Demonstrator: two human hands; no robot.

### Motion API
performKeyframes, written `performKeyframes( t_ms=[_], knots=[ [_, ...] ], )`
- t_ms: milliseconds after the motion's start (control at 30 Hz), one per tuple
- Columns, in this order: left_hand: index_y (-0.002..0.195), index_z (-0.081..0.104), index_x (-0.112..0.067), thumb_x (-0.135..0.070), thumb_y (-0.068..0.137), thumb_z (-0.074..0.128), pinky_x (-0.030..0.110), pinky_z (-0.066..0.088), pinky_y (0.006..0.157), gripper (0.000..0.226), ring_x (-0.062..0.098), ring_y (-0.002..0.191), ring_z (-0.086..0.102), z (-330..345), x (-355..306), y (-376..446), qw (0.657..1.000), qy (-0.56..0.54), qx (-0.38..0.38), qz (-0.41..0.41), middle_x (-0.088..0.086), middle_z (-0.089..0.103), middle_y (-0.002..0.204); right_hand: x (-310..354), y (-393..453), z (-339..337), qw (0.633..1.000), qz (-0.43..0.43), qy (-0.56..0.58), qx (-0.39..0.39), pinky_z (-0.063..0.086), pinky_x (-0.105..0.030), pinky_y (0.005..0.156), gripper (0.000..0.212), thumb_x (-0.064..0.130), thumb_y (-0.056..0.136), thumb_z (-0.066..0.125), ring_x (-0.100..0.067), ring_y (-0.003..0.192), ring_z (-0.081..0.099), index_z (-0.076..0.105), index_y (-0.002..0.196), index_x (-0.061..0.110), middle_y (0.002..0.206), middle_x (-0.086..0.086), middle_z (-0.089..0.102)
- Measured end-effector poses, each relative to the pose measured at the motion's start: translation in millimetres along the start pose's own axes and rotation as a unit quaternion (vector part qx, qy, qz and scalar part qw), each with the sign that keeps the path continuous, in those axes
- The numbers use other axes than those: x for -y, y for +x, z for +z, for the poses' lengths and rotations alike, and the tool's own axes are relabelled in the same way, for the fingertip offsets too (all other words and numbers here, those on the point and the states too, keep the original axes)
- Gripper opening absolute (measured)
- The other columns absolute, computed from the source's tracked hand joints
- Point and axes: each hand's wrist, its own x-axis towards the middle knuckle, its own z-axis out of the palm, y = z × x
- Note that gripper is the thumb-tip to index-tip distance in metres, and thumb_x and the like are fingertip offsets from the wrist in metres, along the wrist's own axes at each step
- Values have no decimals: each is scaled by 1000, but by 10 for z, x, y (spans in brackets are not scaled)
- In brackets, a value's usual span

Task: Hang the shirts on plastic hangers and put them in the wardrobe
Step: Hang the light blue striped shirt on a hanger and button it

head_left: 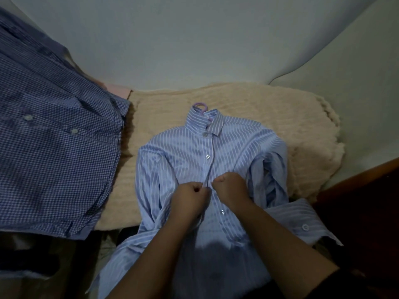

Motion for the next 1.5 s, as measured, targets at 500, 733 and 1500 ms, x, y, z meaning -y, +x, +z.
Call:
performKeyframes(
  t_ms=[500,733,1500],
  knots=[
    [83,73,-10,-9,91,56,29,41,57,19,20,57,47,-29,12,150,953,-266,69,-125,13,57,67,-40,2,-107,937,109,312,113,33,-9,37,30,-12,88,49,2,32,43,54,62,4,40,7,48],
    [81,71,-10,-16,86,66,26,37,54,9,21,63,55,38,84,198,951,-280,67,-115,8,58,64,-38,-48,-32,972,68,222,44,43,-24,53,31,-6,87,45,-17,60,55,49,74,22,69,-7,55],
    [81,63,-9,-9,91,57,24,43,54,12,15,58,55,32,95,295,943,-278,117,-142,5,60,69,-167,-65,60,984,5,177,-11,34,-15,45,24,11,91,59,-11,49,39,37,83,16,58,2,41]
  ],
)
